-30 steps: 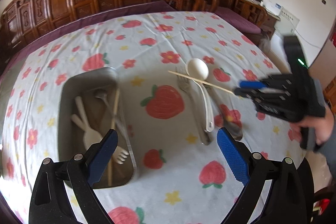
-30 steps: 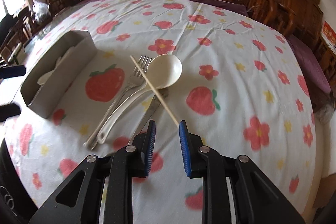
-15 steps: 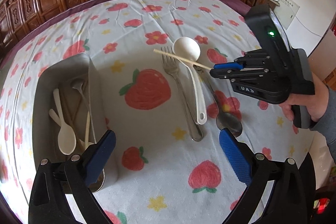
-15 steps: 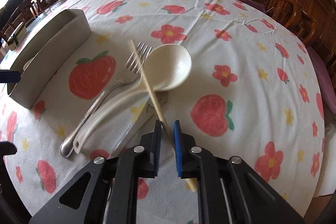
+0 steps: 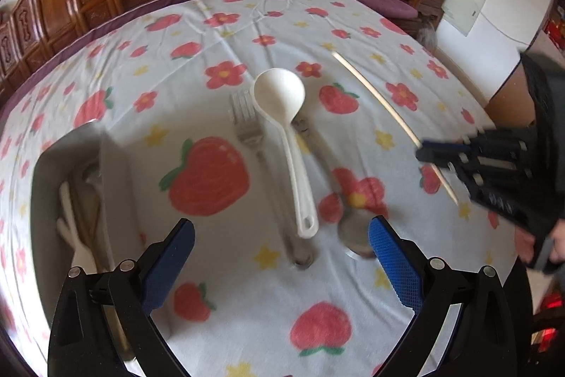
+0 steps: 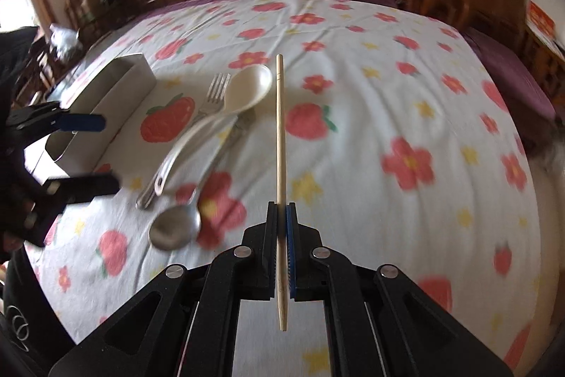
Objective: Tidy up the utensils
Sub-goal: 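Lift the chopstick with the right gripper while the left grasps a white plastic ladle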
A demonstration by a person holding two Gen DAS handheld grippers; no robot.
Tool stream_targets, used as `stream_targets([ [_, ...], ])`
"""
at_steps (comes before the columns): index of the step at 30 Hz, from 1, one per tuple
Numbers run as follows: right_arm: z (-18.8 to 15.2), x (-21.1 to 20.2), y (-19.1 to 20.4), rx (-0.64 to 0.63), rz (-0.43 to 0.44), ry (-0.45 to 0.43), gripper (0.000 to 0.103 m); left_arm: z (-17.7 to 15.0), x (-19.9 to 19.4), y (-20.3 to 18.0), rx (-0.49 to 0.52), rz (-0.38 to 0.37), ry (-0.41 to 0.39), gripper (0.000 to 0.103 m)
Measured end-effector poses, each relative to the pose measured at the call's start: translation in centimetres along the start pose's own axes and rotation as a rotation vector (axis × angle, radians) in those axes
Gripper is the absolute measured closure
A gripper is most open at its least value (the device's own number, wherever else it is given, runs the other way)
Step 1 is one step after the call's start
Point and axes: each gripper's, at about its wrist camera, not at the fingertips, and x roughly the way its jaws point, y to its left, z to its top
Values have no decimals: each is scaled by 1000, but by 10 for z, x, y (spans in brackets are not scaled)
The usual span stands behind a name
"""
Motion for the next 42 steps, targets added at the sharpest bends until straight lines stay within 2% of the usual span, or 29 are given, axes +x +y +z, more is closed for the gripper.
stream_targets([
  [4,-18,-9,-10,32,-31,-1,97,14,12,-5,8,-8,9,8],
  [12,-39,-27,-40,126,-61,-24,97,43,38,-9,30,65,23,8],
  [17,-47,-30,-49,160,-66,-35,97,57,44,-10,19,16,14,8],
  [20,-49,-30,-52,185,-64,-43,97,63,49,-12,15,-6,29,23],
  [22,-50,-31,-52,196,-56,-48,97,66,53,-14,21,-16,45,38],
  [26,-51,-32,-50,195,-53,-56,97,66,62,-17,32,-11,85,51],
  [28,-51,-32,-49,191,-51,-58,97,65,66,-17,27,0,111,60],
  [33,-51,-36,-47,185,-45,-68,97,61,73,-15,22,34,147,73],
  [36,-51,-37,-46,184,-39,-73,97,60,76,-11,9,44,160,76],
  [39,-52,-38,-47,187,-38,-79,97,59,77,-9,-3,51,171,91],
  [42,-52,-37,-47,194,-36,-79,97,58,73,-10,1,69,159,94],
])
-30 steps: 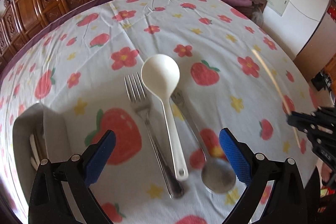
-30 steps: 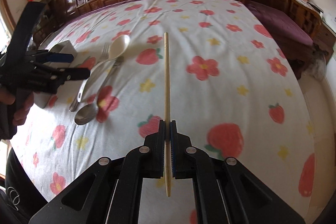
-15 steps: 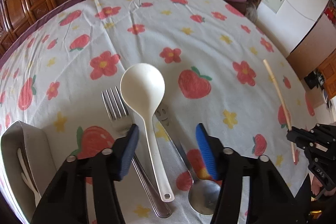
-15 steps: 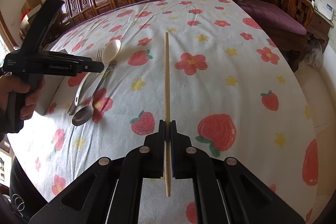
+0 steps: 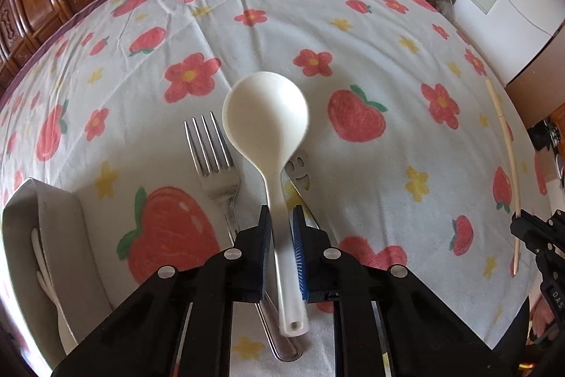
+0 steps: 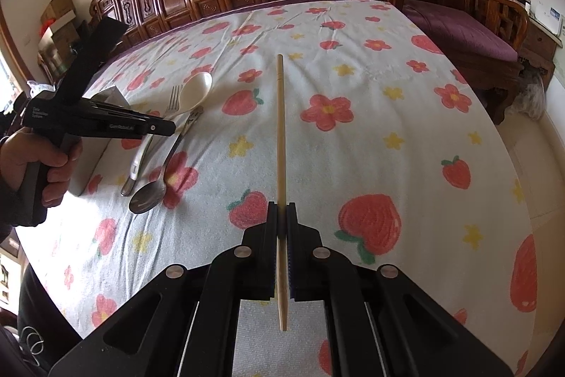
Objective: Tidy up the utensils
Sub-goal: 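Lift the chopstick with the right gripper while the left grasps a white plastic ladle, then carry both over the tray and open the left gripper to drop the ladle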
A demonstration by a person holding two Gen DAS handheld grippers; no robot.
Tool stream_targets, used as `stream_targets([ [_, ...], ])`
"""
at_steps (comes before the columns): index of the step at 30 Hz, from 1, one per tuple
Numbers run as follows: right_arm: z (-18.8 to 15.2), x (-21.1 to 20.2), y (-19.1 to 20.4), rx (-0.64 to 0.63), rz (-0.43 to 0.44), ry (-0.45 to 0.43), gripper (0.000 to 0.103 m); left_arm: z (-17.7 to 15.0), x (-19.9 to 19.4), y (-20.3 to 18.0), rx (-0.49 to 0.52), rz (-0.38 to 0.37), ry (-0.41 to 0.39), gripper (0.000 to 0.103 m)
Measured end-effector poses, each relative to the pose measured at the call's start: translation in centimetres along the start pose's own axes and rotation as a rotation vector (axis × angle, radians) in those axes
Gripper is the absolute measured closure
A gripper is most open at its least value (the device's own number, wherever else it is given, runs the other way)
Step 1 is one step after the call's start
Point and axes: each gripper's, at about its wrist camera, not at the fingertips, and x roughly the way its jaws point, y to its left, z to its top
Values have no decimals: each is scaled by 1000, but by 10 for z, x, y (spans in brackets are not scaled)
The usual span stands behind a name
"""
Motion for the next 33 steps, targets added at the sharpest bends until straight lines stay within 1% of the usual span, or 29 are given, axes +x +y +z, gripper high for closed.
stream_targets([
  [7,2,-3,0,4,13,-11,97,-7,-23,-5,6,31,-56,94],
  [22,11,-21,16,-25,44,-53,97,-31,-91,-20,19,8,-170,94],
  [29,15,-30,32,-56,62,-70,97,-48,-116,-17,12,24,-213,94],
  [33,18,-35,50,-92,73,-75,97,-60,-131,-10,-2,27,-238,94],
])
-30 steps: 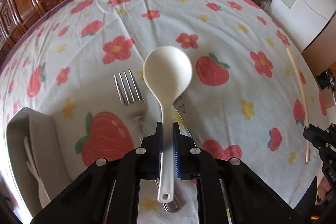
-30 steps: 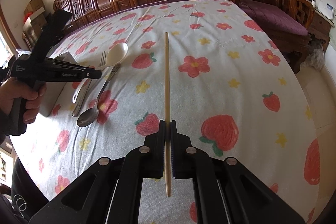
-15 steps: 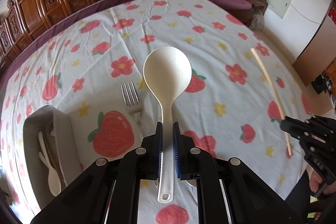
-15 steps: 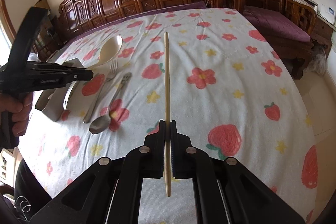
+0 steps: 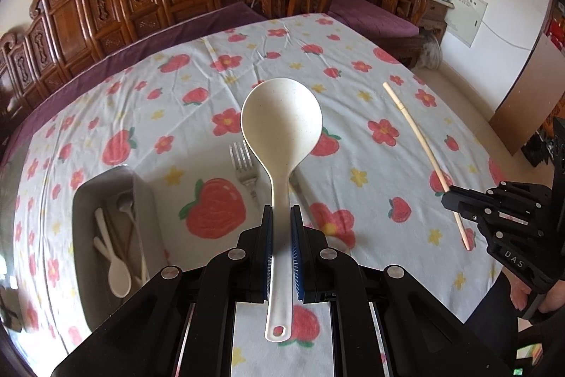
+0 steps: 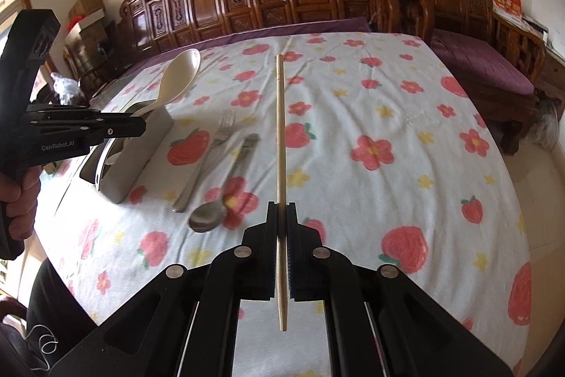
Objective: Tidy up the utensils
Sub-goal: 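Carry both over the tray and open the left gripper to drop the ladle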
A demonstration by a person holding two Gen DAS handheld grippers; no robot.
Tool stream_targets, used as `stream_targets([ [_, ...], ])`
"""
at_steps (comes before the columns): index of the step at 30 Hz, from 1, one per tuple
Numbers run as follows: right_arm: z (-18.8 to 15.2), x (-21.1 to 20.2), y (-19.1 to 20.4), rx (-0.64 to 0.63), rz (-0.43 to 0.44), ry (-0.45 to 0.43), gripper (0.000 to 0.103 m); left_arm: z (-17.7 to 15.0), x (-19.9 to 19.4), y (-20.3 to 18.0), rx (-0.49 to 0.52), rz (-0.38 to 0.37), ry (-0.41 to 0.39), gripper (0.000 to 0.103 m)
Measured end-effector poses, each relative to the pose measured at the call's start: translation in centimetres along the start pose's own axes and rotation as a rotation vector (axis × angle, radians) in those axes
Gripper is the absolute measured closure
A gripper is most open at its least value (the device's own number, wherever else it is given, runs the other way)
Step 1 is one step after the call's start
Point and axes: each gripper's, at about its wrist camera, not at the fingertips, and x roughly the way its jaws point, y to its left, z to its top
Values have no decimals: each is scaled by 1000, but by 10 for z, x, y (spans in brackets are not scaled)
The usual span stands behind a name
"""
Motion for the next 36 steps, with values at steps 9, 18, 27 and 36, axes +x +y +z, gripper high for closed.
stream_targets([
  [9,11,-2,40,-42,27,-3,97,-13,-29,26,-41,-5,-47,94],
  [18,24,8,78,-69,43,11,97,-24,-43,62,-78,-9,-73,94],
  [27,45,17,126,-125,65,8,97,-40,-46,110,-141,17,-80,94],
  [36,56,35,177,-192,96,39,97,-63,-36,153,-201,27,-57,94],
])
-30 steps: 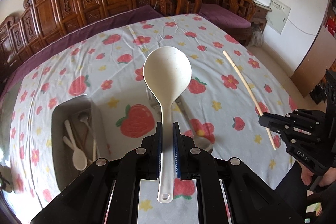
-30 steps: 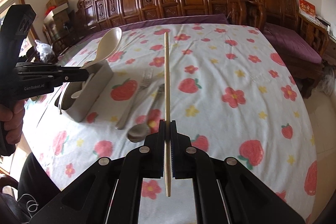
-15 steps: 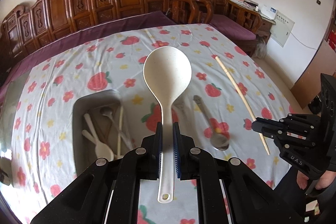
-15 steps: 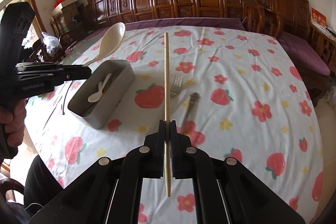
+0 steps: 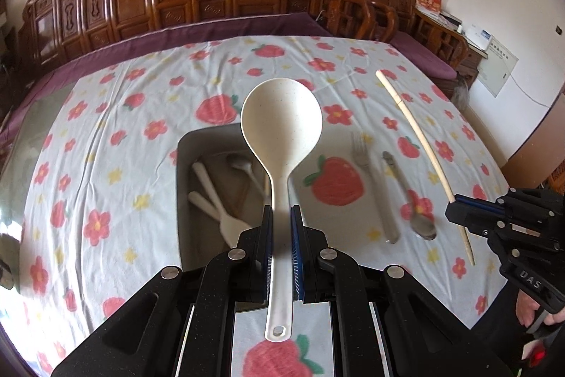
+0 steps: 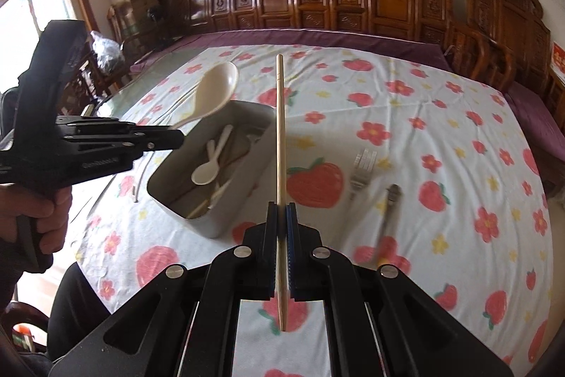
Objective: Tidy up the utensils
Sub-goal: 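Carry both over the tray and open the left gripper to drop the ladle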
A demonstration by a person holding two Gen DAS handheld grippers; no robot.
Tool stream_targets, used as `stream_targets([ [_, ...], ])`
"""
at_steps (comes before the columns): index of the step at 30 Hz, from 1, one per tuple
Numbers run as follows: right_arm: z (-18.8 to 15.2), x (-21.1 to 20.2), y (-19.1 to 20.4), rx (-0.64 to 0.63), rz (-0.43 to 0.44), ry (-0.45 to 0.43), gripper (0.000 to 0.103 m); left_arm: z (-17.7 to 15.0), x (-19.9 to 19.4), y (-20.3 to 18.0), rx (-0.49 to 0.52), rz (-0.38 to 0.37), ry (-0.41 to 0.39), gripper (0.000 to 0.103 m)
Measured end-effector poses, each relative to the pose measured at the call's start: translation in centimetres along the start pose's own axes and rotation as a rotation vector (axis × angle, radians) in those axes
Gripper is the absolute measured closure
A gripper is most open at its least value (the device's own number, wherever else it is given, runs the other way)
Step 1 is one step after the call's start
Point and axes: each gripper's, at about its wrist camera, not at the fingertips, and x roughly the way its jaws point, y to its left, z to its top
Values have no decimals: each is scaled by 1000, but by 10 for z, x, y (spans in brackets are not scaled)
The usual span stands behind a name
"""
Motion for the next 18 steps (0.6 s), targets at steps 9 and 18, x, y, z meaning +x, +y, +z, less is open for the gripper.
stream_targets([
  [9,15,21,24,-42,28,31,97,-3,29,28,-62,1,33,94],
  [18,27,38,29,-39,49,50,97,1,46,42,-94,2,41,91],
])
